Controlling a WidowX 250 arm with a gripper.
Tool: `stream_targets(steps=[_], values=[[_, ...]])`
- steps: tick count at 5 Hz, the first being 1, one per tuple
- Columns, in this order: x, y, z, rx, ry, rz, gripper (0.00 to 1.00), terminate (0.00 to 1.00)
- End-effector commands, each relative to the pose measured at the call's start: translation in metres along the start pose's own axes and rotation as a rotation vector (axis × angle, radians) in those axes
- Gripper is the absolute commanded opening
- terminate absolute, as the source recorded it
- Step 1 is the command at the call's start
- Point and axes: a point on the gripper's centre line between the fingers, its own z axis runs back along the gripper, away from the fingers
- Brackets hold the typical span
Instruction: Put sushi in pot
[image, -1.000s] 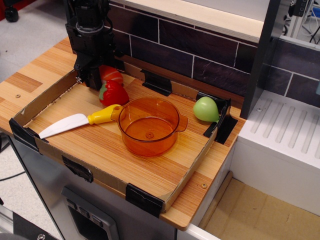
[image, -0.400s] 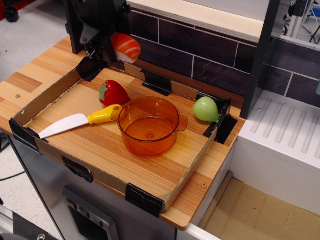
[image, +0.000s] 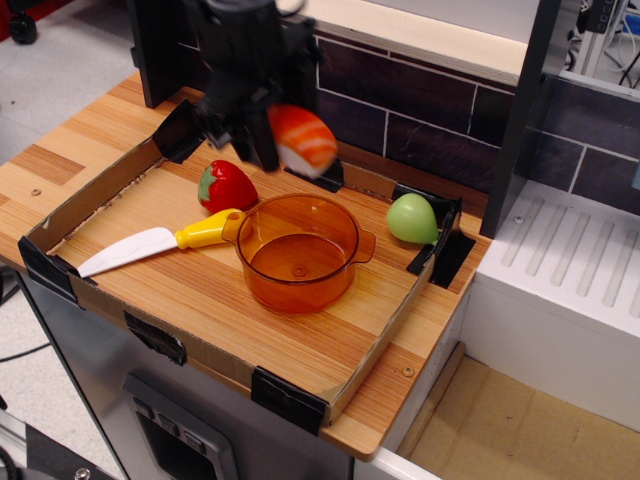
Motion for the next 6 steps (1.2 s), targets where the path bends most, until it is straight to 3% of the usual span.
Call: stream_targets(steps=[1,2,3,5,6], values=[[-0.002,0.022,-0.027,0.025,-0.075,-0.064,0.0,0.0],[-0.003,0.024,-0.036,0.036,-0.079,-0.057,0.0,0.0],[-0.009,0.027,-0.04,0.087,-0.074,-0.109,1.0,0.0],[-0.01,0.03,-0.026,0.066,-0.065,-0.132,1.0,0.0],[-0.012,0.027,0.001,0.033,-0.054,-0.156,1.0,0.0]])
